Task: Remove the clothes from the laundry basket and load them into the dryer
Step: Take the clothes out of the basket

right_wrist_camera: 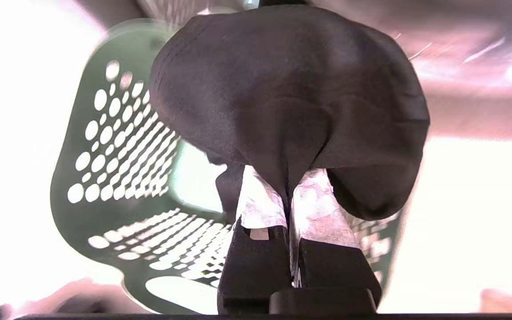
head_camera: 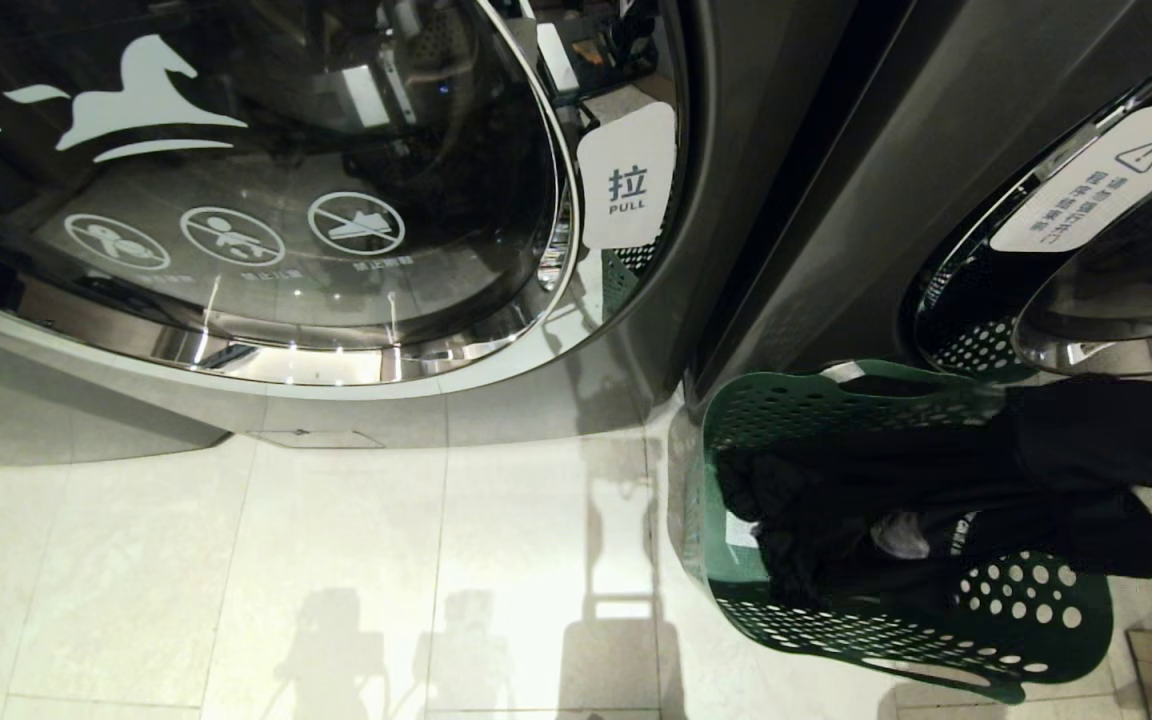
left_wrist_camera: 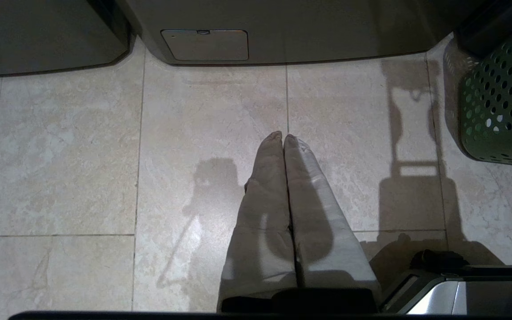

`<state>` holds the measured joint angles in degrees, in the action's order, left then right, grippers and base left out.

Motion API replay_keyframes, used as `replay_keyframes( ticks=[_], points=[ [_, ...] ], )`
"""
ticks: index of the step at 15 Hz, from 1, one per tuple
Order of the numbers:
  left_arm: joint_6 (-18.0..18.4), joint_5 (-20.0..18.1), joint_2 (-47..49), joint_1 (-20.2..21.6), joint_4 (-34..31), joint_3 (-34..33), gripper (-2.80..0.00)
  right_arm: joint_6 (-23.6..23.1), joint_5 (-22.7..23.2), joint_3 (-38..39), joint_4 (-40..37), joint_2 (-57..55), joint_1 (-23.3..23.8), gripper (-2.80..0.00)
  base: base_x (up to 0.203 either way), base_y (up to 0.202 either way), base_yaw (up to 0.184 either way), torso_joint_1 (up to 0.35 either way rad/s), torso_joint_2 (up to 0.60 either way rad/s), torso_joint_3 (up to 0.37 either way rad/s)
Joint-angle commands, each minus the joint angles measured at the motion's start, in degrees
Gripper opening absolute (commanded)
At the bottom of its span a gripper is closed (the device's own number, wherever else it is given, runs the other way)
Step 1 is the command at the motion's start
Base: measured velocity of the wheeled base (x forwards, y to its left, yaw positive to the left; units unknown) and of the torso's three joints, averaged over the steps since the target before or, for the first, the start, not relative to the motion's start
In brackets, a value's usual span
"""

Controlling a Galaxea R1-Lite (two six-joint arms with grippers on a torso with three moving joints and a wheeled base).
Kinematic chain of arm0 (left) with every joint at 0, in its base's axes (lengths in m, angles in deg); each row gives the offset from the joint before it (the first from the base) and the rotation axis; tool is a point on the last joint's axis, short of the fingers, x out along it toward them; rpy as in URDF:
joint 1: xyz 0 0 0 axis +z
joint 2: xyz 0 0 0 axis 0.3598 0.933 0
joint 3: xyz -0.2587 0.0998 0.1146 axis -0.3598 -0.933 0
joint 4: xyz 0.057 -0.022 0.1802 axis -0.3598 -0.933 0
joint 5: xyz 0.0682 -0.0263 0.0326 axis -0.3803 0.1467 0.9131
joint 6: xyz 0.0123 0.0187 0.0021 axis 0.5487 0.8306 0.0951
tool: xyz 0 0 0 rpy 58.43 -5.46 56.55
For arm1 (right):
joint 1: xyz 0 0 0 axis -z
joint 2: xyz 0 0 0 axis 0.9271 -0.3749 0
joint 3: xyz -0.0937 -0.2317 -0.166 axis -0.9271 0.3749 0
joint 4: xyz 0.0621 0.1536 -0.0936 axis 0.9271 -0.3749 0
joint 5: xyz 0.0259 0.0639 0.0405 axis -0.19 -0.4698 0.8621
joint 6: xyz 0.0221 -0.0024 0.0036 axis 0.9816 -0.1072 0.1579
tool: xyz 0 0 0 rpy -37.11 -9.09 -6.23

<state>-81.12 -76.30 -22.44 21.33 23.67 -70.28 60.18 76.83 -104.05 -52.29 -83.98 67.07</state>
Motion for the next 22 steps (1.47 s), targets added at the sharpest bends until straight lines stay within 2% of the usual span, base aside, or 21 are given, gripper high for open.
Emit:
replay_keyframes(
  ticks=[1,4,8,13,22],
  points=[
    [0.0,0.1,0.0,0.0,0.0,0.0,-2.8,-1.2,-1.2,0.1,-2.6,11.9,-0.7,-2.8,0.0,0.0,0.0,0.0,0.0,0.0],
    [0.0,0.1,0.0,0.0,0.0,0.0,-2.8,-2.2,-3.3,4.4,-11.4,24.3,-1.2,-2.8,0.0,0.0,0.0,0.0,0.0,0.0],
    [0.0,0.0,0.0,0.0,0.0,0.0,-2.8,-2.3,-4.6,16.8,-20.3,35.9,-1.3,-2.8,0.0,0.0,0.0,0.0,0.0,0.0],
    [0.0,0.0,0.0,0.0,0.0,0.0,-2.8,-0.5,-3.5,15.8,-35.9,49.6,1.1,-2.8,0.0,0.0,0.0,0.0,0.0,0.0],
    [0.0,0.1,0.0,0.0,0.0,0.0,-2.8,1.4,-3.6,15.4,-36.9,50.4,1.3,-2.8,0.0,0.0,0.0,0.0,0.0,0.0]
  ],
)
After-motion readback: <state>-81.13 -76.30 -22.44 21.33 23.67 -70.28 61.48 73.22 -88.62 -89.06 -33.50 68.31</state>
